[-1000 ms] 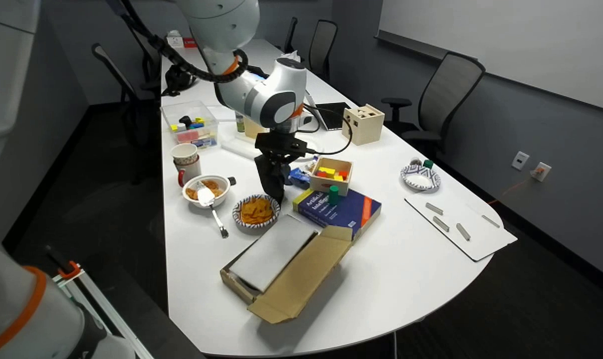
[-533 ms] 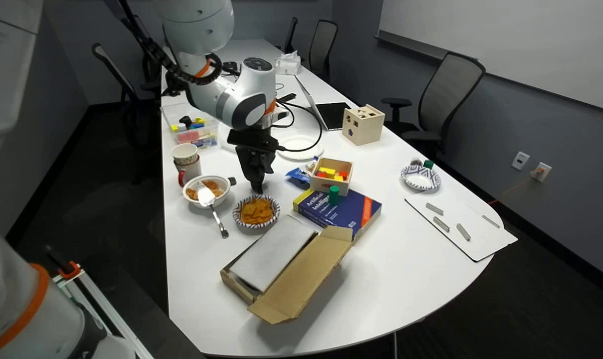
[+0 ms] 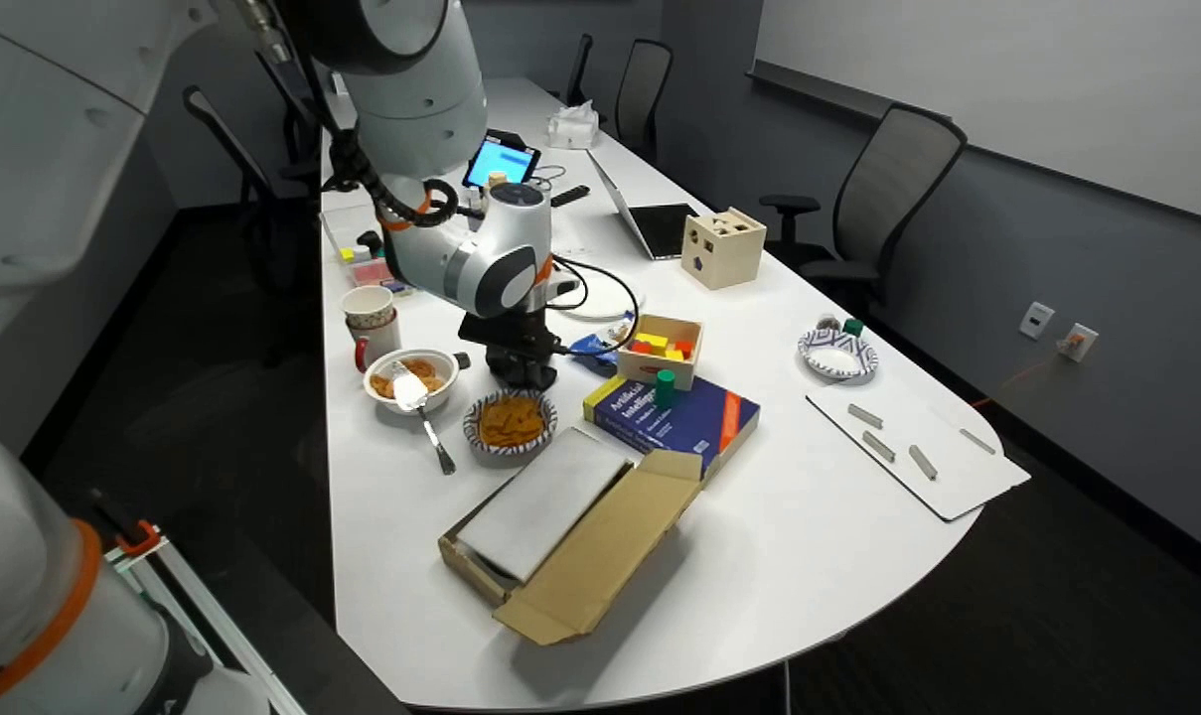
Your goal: Use the black towel to wipe the table
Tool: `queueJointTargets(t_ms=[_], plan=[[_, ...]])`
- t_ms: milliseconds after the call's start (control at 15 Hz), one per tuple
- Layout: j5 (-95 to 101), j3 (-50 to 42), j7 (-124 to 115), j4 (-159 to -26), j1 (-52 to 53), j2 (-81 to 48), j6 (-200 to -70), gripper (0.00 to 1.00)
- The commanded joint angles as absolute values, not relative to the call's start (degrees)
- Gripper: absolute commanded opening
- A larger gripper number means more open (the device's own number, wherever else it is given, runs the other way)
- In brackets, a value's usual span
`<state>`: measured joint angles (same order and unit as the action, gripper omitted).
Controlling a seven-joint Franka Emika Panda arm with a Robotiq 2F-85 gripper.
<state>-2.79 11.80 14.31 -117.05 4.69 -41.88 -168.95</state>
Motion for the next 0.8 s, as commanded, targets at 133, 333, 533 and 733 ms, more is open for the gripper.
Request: queueJointTargets(t_ms=[133,333,533,733], plan=[[0.46,11.41,10.4,-112.99,7.89,-46.28,-168.04,0.01],[0.31,13.85,10.62,-112.44,8.12,-47.48,-170.83,0.01],[0.63,15.24,10.99,-110.9,8.52,-48.76,-173.66,0.01],[0.92,15.43,10.93,-108.58,8.42,-50.42,-176.56,0.01]])
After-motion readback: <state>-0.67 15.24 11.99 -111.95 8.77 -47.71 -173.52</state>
